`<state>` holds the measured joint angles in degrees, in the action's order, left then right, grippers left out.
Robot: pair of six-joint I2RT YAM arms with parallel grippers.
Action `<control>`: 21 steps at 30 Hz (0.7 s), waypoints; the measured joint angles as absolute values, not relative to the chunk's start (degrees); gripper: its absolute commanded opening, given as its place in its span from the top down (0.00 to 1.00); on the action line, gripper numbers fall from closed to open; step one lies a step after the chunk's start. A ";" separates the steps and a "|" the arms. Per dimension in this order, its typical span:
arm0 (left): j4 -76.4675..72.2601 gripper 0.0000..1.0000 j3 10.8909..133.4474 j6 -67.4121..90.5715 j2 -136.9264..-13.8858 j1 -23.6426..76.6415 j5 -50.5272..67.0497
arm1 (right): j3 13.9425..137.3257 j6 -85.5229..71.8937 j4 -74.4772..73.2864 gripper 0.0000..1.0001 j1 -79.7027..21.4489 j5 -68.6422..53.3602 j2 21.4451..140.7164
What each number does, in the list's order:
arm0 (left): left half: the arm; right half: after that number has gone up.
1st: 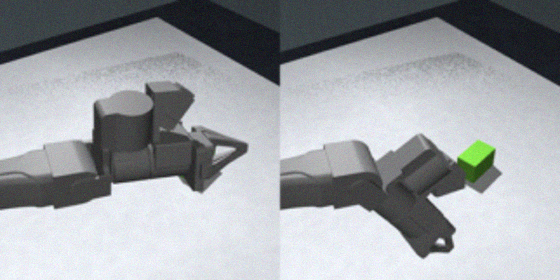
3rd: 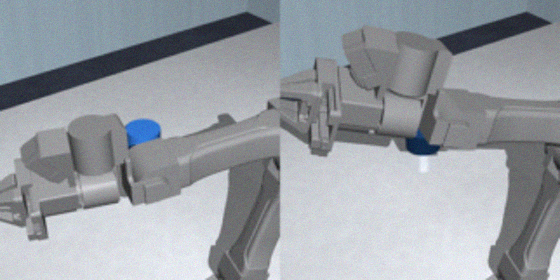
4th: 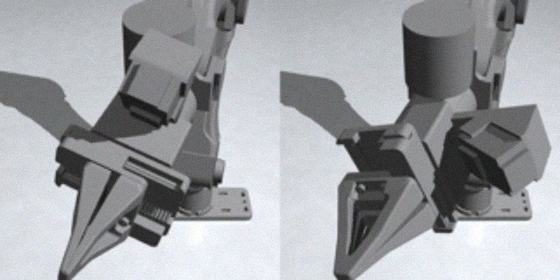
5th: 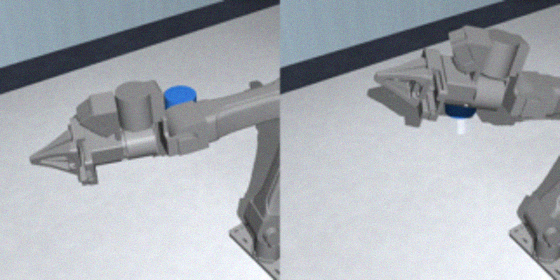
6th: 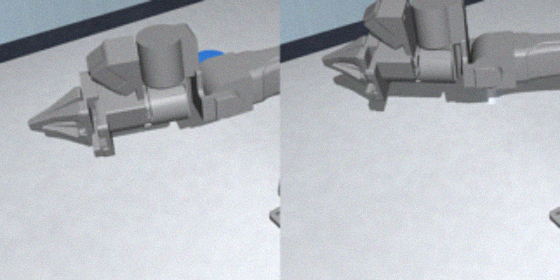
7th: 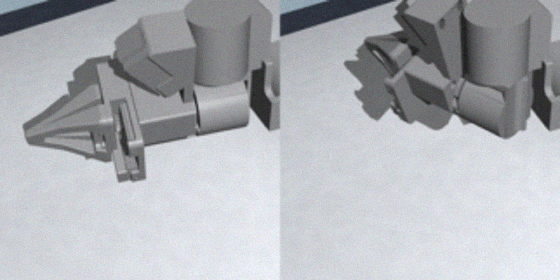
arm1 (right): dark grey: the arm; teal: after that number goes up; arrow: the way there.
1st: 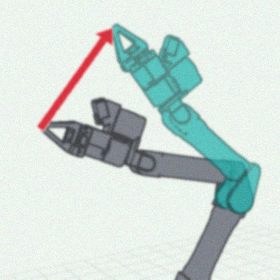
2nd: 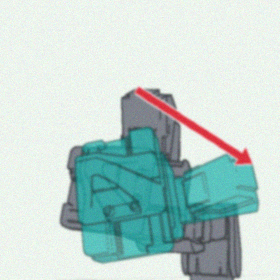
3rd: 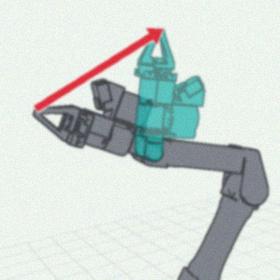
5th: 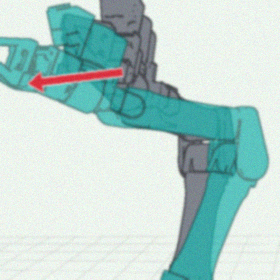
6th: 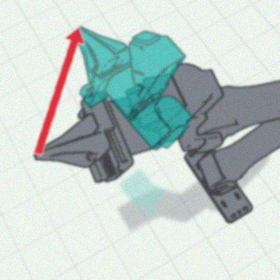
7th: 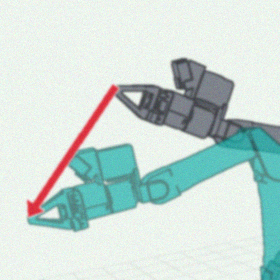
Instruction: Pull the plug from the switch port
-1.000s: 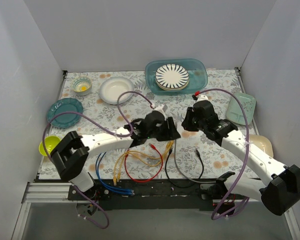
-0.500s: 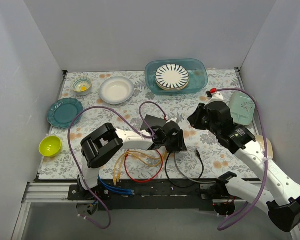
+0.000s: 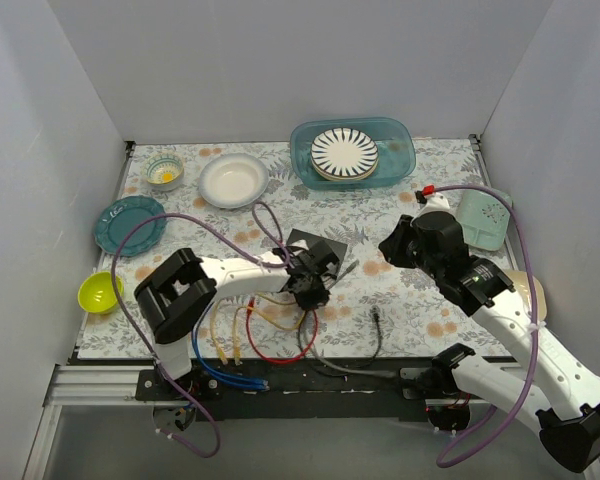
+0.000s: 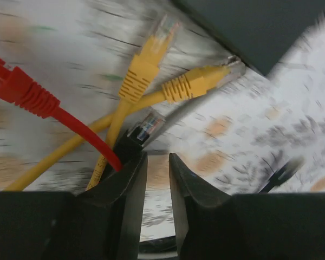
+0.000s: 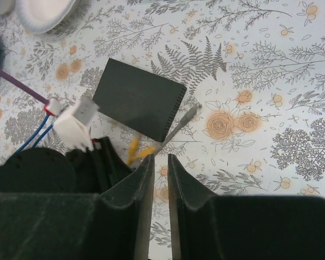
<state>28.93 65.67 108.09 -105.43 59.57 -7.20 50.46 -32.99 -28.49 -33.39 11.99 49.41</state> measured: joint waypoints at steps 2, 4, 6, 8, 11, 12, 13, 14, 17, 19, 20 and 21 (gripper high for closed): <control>33.50 0.76 62.50 111.00 -102.35 56.12 -7.09 | 49.56 -33.06 -28.53 0.77 -33.39 11.84 49.06; 37.89 0.76 59.35 112.79 -98.96 51.86 -7.31 | 49.01 -33.10 -28.34 0.78 -33.39 11.66 49.06; 41.65 0.74 55.72 113.80 -94.98 47.68 -8.01 | 48.62 -33.28 -28.27 0.77 -33.39 11.40 49.10; 45.08 0.73 52.45 114.15 -91.50 43.79 -8.49 | 48.18 -33.56 -28.03 0.78 -33.39 11.18 49.10; 48.84 0.71 47.90 114.34 -86.76 36.69 -8.91 | 47.35 -34.15 -27.77 0.78 -33.34 10.50 49.12; 49.91 0.71 46.65 114.39 -85.43 33.43 -8.67 | 47.05 -34.33 -27.62 0.78 -33.34 10.28 49.10; 50.54 0.70 45.78 114.39 -84.53 30.55 -8.58 | 46.85 -34.37 -27.64 0.78 -33.34 10.11 49.12; 50.92 0.70 45.41 114.37 -84.14 27.90 -8.38 | 46.57 -34.50 -27.46 0.78 -33.30 9.87 49.12; 51.46 0.69 45.60 114.41 -84.55 19.90 -8.05 | 46.04 -34.65 -27.29 0.78 -33.12 9.17 49.12; 52.18 0.69 46.68 114.34 -85.89 16.47 -7.88 | 45.82 -34.76 -27.27 0.78 -33.06 8.80 49.10; 52.58 0.70 47.66 113.97 -86.96 14.81 -7.33 | 45.69 -34.76 -27.22 0.78 -33.06 8.73 49.10; 52.75 0.70 48.66 113.56 -88.12 13.13 -6.66 | 45.47 -34.79 -27.16 0.78 -33.06 8.62 49.06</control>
